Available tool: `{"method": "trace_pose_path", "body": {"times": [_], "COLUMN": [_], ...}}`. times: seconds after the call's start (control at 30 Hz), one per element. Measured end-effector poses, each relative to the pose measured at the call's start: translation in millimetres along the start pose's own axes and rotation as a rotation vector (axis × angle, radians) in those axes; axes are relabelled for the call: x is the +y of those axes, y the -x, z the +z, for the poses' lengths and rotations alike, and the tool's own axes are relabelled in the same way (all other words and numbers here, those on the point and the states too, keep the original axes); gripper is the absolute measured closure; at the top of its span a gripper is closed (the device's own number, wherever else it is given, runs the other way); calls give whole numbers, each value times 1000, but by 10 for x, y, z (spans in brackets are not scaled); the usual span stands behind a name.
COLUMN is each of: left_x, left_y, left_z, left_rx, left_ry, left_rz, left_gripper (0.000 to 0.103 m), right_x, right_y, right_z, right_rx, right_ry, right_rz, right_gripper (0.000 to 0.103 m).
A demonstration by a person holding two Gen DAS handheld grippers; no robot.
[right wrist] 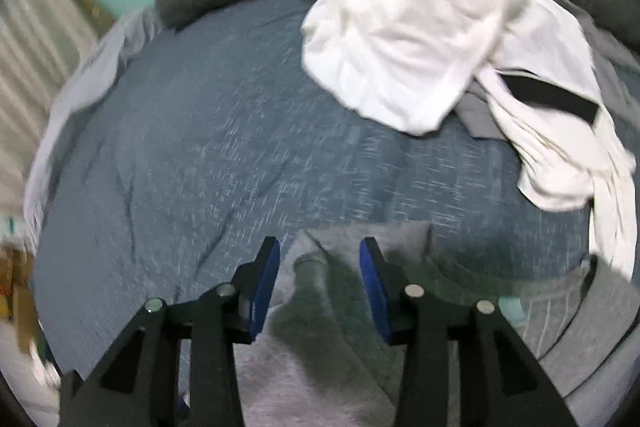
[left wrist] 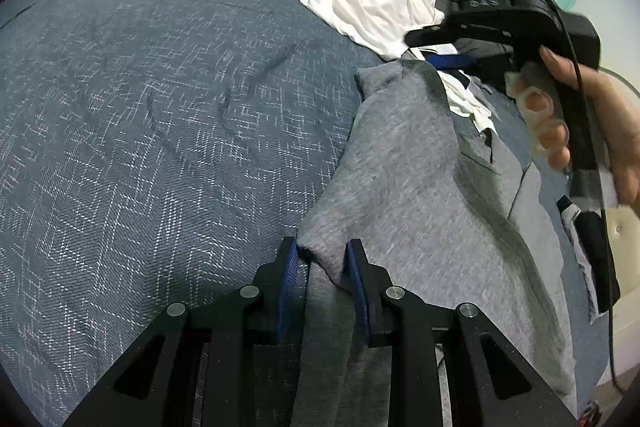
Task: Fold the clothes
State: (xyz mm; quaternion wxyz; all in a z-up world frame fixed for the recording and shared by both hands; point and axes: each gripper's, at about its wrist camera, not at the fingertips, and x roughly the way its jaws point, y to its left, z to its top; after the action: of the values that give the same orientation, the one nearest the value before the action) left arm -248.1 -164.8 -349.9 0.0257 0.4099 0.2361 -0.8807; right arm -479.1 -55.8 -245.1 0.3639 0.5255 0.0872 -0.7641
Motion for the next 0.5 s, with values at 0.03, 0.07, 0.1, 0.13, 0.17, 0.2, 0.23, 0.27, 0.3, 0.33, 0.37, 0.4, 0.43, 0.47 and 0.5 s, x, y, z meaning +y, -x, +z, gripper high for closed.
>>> {"method": "trace_pose_path", "body": {"times": [0.03, 0.07, 0.1, 0.13, 0.17, 0.2, 0.23, 0.27, 0.3, 0.33, 0.37, 0.4, 0.43, 0.47, 0.5], "left_x": [-3, -4, -6, -8, -9, -9, -6, -3, -8, -13, -21, -29, -32, -35, -33], "left_y": [-3, -6, -1, 2, 3, 4, 9, 15, 28, 43, 63, 85, 120, 156, 186], "left_z": [3, 9, -4, -5, -4, -1, 2, 6, 7, 7, 16, 26, 38, 51, 65], "left_rx": [2, 3, 4, 4, 3, 3, 2, 2, 1, 1, -5, -14, -26, -40, -50], "left_ry": [-2, -3, -4, -5, -6, -5, -3, -1, 0, 1, -2, -5, -5, -4, -1], "left_rz": [0, -2, -4, -5, -7, -10, -15, -21, -27, -33, -34, -35, -37, -38, -40], "left_gripper": [76, 76, 76, 76, 76, 78, 81, 83, 88, 89, 90, 91, 92, 92, 92], "right_x": [42, 77, 97, 99, 101, 107, 119, 129, 137, 148, 162, 178, 195, 211, 226], "right_y": [-46, -85, -123, -159, -191, -215, -233, -245, -252, -248, -228, -187, -145, -103, -63], "right_z": [18, 25, 30, 30, 28, 18, 1, -14, -18, -20, -9, 18, 47, 81, 116], "right_rx": [23, 43, 60, 72, 83, 91, 94, 95, 92, 84, 65, 31, -1, -29, -58], "right_ry": [22, 39, 50, 52, 52, 49, 48, 48, 43, 32, 24, 17, 10, 1, -9], "right_rz": [-11, -13, -16, -18, -16, -12, -5, 7, 21, 40, 60, 83, 104, 123, 143], "right_gripper": [61, 61, 61, 61, 69, 79, 92, 93, 94, 95, 95, 95, 95, 96, 96]}}
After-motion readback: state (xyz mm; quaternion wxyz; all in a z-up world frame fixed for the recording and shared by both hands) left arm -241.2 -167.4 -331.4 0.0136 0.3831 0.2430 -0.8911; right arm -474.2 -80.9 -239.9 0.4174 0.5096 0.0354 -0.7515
